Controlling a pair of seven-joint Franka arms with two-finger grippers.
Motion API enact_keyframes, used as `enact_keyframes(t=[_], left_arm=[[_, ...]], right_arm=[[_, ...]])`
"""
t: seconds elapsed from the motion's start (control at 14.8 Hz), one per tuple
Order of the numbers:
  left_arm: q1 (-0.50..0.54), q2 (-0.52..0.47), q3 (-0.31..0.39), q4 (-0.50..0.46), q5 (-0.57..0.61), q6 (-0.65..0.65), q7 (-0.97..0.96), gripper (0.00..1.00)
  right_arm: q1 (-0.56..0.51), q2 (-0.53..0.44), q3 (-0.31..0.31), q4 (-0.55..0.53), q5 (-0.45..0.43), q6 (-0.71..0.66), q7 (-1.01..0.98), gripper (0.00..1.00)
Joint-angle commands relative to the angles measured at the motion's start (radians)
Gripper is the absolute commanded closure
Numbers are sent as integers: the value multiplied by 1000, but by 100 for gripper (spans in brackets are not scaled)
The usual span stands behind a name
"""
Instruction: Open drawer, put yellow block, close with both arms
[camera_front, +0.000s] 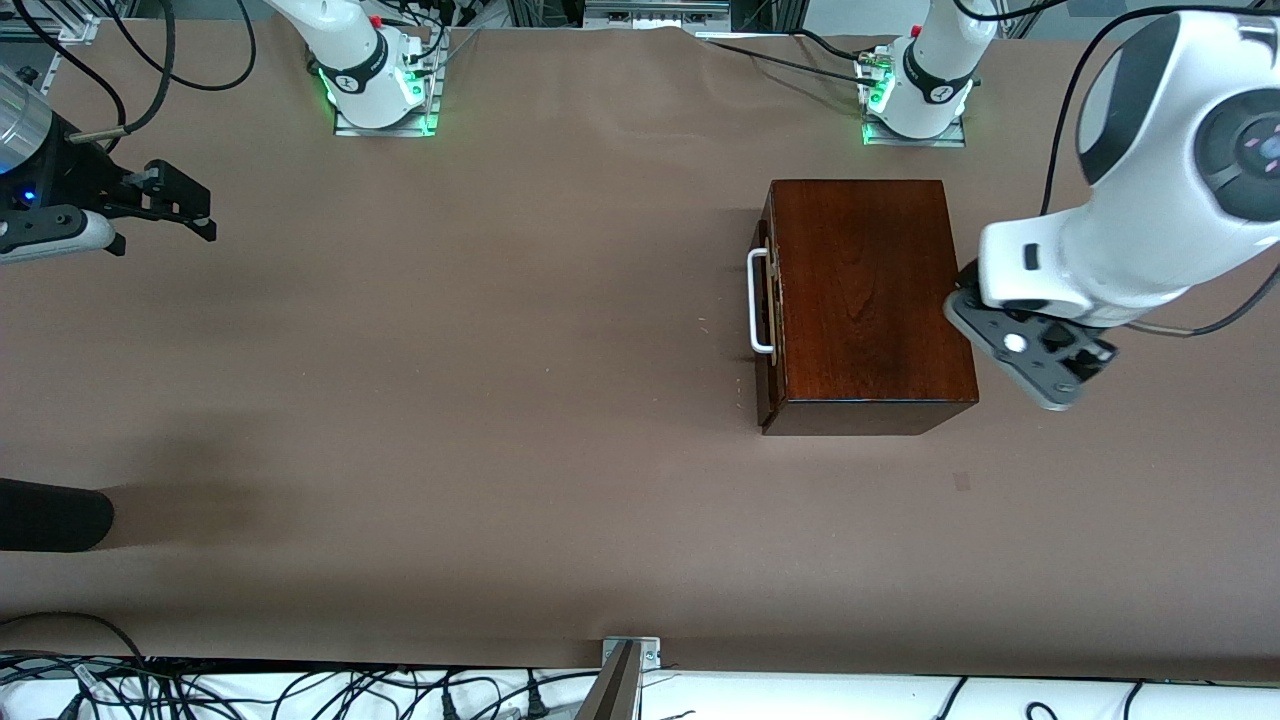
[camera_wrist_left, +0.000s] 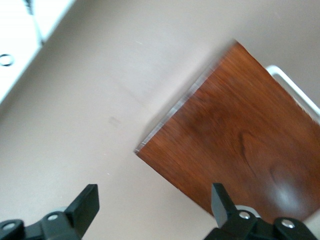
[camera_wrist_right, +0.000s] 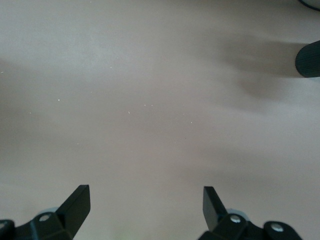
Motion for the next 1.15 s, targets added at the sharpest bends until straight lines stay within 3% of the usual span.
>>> enact_keyframes(t=[0.0, 0.07, 0.34, 1.08], left_arm=[[75, -245, 4, -325, -91, 168, -205, 0], [107, -296, 4, -386, -154, 173, -248, 0], [156, -445, 33, -573, -162, 169, -264, 0], [156, -455, 36, -594, -161, 155, -267, 0]], right_arm=[[2, 1, -2, 16, 8, -7, 1, 0], [2, 1, -2, 16, 8, -7, 1, 0], [2, 1, -2, 16, 6, -7, 1, 0], [2, 1, -2, 16, 9, -7, 1, 0]])
